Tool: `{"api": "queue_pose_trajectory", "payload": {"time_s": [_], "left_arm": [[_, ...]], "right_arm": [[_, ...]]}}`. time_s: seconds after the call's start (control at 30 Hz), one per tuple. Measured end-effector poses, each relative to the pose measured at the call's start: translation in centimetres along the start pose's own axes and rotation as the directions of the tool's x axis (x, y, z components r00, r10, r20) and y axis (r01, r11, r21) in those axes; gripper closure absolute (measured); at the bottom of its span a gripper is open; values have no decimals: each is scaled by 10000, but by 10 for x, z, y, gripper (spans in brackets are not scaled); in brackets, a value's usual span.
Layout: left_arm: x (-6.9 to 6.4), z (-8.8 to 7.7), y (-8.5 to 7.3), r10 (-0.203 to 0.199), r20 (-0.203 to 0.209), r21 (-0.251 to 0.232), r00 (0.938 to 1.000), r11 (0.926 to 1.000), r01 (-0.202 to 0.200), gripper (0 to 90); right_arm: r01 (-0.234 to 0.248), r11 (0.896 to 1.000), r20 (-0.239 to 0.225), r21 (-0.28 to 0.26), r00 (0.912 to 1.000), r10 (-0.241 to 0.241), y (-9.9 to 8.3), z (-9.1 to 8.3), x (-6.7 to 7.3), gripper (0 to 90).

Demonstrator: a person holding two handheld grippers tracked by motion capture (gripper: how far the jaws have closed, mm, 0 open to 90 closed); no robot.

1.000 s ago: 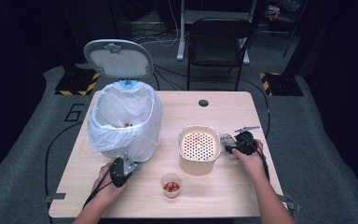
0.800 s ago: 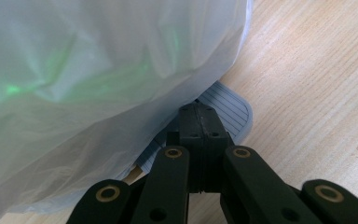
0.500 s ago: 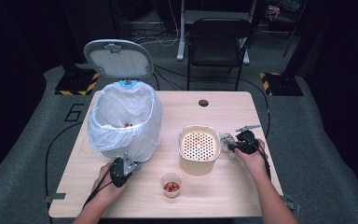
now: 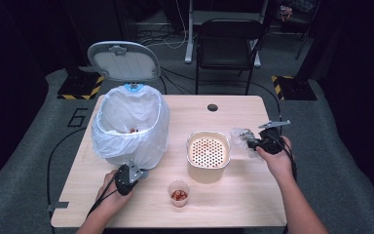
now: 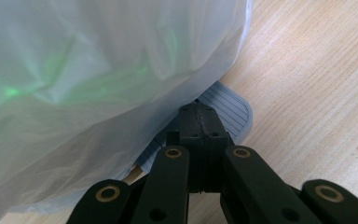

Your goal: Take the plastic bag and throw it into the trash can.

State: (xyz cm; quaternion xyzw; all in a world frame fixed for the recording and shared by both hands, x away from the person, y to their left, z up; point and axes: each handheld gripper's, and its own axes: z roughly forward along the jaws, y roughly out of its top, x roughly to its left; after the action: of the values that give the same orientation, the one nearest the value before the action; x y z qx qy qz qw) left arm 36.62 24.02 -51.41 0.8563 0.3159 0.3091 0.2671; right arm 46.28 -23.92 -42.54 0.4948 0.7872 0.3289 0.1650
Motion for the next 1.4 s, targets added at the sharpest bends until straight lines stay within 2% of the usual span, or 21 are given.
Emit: {"api": "queue_pose_trajectory", "payload": {"time_s": [0.1,0.13,0.23,0.53,0.6,0.67,0.83,1.0,1.07,1.17,1.27,1.3,1.33,1.37,1.4], "left_arm": [[-1,0,0,-131,6,-6,9999,9999,131,900],[-1,0,0,-131,6,-6,9999,9999,131,900],[0,0,0,-144,109,63,9998,9999,144,900],[0,0,0,-123,112,63,9999,9999,123,900],[0,0,0,-125,116,61,9999,9999,124,900],[0,0,0,-141,113,62,9998,9999,141,900],[0,0,0,-115,117,79,9999,9999,114,900],[0,0,0,-110,123,86,9999,9999,109,900],[0,0,0,-124,126,83,9998,9999,123,900],[0,0,0,-168,127,30,9998,9999,168,900],[1,0,0,-167,173,14,9997,9999,167,900],[2,0,0,-16,111,-47,9999,10000,17,900],[2,0,0,-4,183,31,9998,10000,4,900],[2,0,0,-4,183,31,9998,10000,4,900],[1,0,0,1,153,33,9999,10000,-1,900]], "right_arm": [[14,9999,109,-124,9999,-13,9,-15,-1,732],[14,9999,109,-124,9999,-13,9,-15,-1,732],[216,9992,129,-341,9997,-211,17,-27,-1,732],[504,9972,88,-558,9987,-499,33,-42,7,732],[792,9947,40,-654,9969,-791,37,-47,9,731],[713,9951,-40,-691,9974,-717,42,-51,14,732],[1253,9877,-400,-939,9908,-1295,61,-61,32,732],[1745,9780,-993,-1144,9775,-1860,82,-66,58,731],[2074,9700,-1215,-1264,9673,-2227,90,-67,68,731],[2289,9637,-1654,-1375,9540,-2502,102,-69,86,731],[2602,9536,-2029,-1513,9360,-2876,114,-71,101,731],[2573,9550,-2131,-1478,9346,-2848,118,-71,107,731],[2732,9495,-2201,-1543,9274,-3026,122,-71,112,731],[2732,9495,-2201,-1543,9274,-3026,122,-71,112,731],[2975,9419,-2346,-1559,9151,-3279,131,-71,124,731]]}}
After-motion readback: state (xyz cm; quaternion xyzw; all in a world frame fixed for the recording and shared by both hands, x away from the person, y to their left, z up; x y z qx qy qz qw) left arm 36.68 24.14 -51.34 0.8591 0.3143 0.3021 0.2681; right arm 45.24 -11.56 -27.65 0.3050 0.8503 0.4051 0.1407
